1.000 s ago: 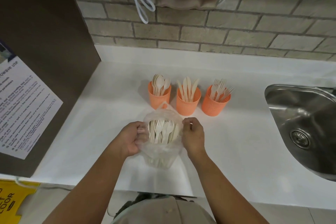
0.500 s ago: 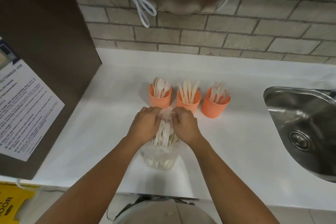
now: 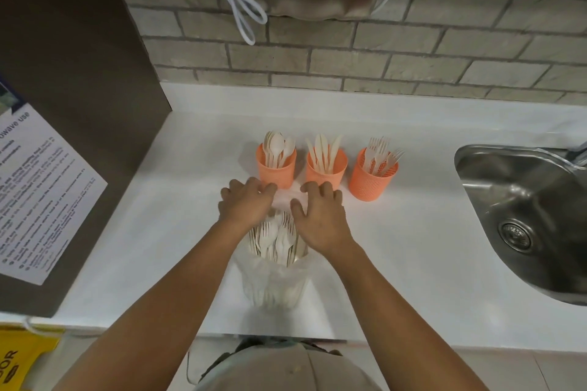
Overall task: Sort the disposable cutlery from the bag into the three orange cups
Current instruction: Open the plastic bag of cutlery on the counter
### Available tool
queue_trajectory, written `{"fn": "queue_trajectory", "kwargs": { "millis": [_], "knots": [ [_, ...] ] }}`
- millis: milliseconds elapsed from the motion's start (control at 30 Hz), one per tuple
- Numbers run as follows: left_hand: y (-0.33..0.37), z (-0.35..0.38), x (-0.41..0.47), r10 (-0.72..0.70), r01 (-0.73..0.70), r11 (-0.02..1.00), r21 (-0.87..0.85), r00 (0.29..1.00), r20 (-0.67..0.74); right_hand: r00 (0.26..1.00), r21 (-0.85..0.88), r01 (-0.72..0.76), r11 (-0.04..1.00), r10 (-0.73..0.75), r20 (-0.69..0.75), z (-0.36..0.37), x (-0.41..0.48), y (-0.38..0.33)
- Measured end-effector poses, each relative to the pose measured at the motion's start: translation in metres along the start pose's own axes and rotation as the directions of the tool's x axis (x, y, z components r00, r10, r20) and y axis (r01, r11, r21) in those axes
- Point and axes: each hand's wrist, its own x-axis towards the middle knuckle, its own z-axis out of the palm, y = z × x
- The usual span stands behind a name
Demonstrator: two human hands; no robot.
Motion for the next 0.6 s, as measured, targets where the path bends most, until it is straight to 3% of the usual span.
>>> {"fn": "queue_trajectory", "kwargs": {
  "millis": [67,200,267,333,400,467,500,533,567,600],
  "knots": [
    [-0.012,-0.005,-0.018,0.014,-0.015,1.0,-0.012,0.995,-0.104,0.998,-0.176,-0.031,0.984,0.022,-0.052,-0.005,-0.022,0.004],
    [-0.041,-0.003,-0.053,0.037,-0.03,0.991,0.13,0.998,-0.053,0.938,-0.149,-0.258,0.955,0.284,0.197,-0.011,-0.045,0.018],
    [-0.05,0.005,-0.057,0.061,-0.048,0.986,0.158,0.995,-0.081,0.948,0.001,-0.254,0.967,0.249,0.198,-0.009,-0.046,0.023],
    [-0.054,0.011,-0.058,0.12,-0.122,0.992,-0.005,0.979,-0.163,0.961,0.279,-0.277,0.92,0.257,0.106,-0.005,-0.048,0.026],
    [-0.054,0.015,-0.062,0.107,-0.164,0.942,-0.291,0.974,-0.201,0.939,0.556,-0.328,0.764,0.33,0.101,-0.001,-0.053,0.029],
    [-0.053,0.015,-0.067,-0.007,-0.089,0.783,-0.615,0.988,-0.152,0.886,0.825,-0.418,0.38,0.37,0.279,-0.002,-0.062,0.031],
    [-0.054,0.017,-0.07,-0.064,-0.032,0.694,-0.72,0.992,-0.105,0.863,0.863,-0.451,0.228,0.358,0.356,-0.003,-0.068,0.031],
    [-0.057,0.018,-0.073,-0.089,-0.007,0.664,-0.748,0.992,-0.088,0.851,0.861,-0.466,0.203,0.37,0.374,-0.001,-0.074,0.034],
    [-0.06,0.017,-0.075,-0.084,-0.008,0.721,-0.693,0.992,-0.099,0.853,0.802,-0.479,0.356,0.405,0.329,-0.001,-0.078,0.036],
    [-0.063,0.015,-0.078,-0.059,-0.006,0.83,-0.558,0.993,-0.099,0.869,0.649,-0.484,0.587,0.414,0.273,-0.001,-0.08,0.038]
  ]
}}
